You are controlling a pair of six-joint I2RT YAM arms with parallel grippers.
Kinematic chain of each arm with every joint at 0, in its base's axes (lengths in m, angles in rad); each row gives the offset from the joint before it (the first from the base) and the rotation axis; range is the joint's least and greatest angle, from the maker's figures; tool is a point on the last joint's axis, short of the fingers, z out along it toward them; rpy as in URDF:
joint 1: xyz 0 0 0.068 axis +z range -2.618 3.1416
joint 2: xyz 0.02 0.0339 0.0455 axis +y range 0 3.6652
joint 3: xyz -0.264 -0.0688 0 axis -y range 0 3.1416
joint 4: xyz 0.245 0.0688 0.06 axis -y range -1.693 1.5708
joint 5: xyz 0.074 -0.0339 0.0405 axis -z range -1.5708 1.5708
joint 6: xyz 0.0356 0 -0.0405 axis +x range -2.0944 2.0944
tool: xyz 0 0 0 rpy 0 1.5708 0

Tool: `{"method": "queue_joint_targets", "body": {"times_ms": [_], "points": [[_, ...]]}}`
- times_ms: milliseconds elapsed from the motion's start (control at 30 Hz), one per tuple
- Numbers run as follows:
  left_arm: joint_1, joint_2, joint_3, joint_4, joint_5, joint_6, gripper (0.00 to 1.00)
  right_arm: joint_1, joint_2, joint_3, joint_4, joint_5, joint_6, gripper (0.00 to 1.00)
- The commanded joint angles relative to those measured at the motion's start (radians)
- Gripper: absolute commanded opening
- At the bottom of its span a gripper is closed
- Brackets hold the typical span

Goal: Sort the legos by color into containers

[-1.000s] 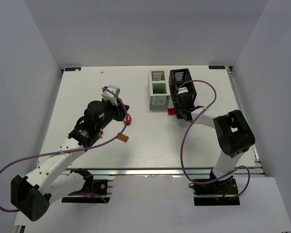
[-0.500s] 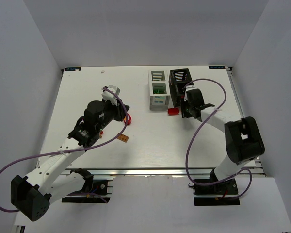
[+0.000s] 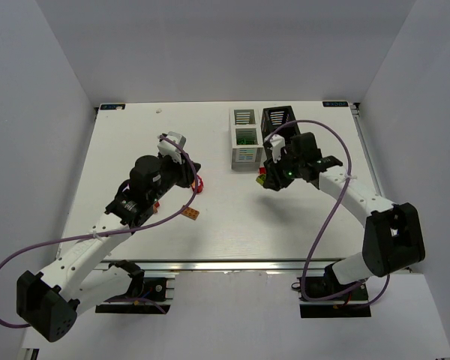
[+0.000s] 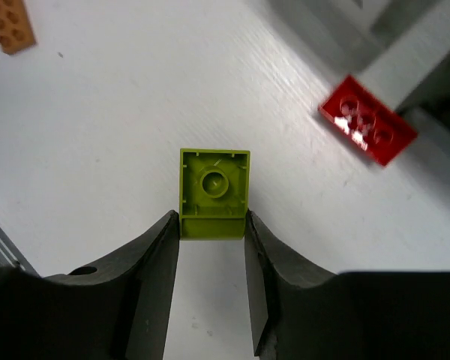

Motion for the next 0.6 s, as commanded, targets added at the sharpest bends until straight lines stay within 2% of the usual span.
{"method": "queue_joint_targets", "body": {"times_ms": [0,133,300,400,567], "points": [[0.009,-0.017,-0.008,0.025,0.006,0.002,0.38,0.008,-0.033,0.127,0.021,-0.089,-0.080,0.00],[0.010,-0.009,-0.008,0.024,0.001,0.003,0.38,0.026,0.057,0.337,0.035,-0.121,-0.139,0.00],[0.010,-0.009,-0.008,0.022,-0.002,0.005,0.38,0.038,0.220,0.552,0.047,-0.098,-0.124,0.00],[0.010,-0.011,-0.008,0.022,-0.002,0.006,0.38,0.044,0.371,0.691,0.067,-0.027,-0.092,0.00],[0.012,-0.018,-0.008,0.021,-0.002,0.009,0.38,0.049,0.505,0.827,0.144,0.118,-0.075,0.00]]}}
